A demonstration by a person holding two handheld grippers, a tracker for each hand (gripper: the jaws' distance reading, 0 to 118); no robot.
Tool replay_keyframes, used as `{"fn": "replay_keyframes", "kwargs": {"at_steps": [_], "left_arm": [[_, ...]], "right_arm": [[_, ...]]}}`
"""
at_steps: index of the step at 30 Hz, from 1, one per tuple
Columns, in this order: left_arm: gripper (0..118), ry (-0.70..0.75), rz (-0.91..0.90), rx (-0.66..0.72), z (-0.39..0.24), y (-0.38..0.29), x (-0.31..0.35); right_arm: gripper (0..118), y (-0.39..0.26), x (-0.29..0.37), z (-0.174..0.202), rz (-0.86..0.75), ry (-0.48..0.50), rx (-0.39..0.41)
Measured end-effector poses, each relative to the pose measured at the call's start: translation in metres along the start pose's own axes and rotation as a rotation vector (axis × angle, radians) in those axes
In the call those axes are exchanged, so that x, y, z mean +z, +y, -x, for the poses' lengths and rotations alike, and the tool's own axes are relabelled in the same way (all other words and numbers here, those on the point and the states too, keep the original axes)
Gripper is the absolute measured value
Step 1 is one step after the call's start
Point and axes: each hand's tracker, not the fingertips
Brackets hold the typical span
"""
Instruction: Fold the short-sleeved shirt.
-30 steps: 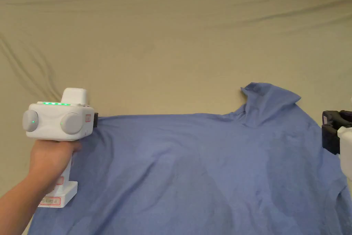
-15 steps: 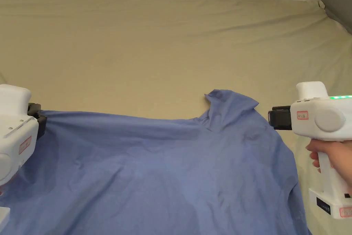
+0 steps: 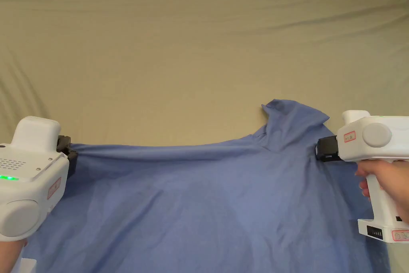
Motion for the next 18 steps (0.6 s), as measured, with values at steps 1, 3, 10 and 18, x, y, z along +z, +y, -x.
{"fn": "replay_keyframes", "kwargs": {"at_steps": [1, 3, 10, 18], "left_arm": [[0, -0.002, 0.004, 0.006, 0.001, -0.002, 0.0], [0, -0.003, 0.015, 0.015, 0.002, -0.003, 0.0], [0, 0.028, -0.019, 0.033, 0.017, 0.013, 0.03], [0, 0.101, -0.176, 0.092, 0.052, 0.059, 0.112]], "right_arm": [[20, 0.001, 0.006, 0.004, -0.01, -0.01, 0.013], [2, 0.0, 0.011, 0.016, -0.01, -0.096, 0.147], [2, -0.004, 0.094, 0.018, -0.21, -0.053, 0.14], [2, -0.017, 0.243, 0.021, -0.469, -0.033, 0.171]]}}
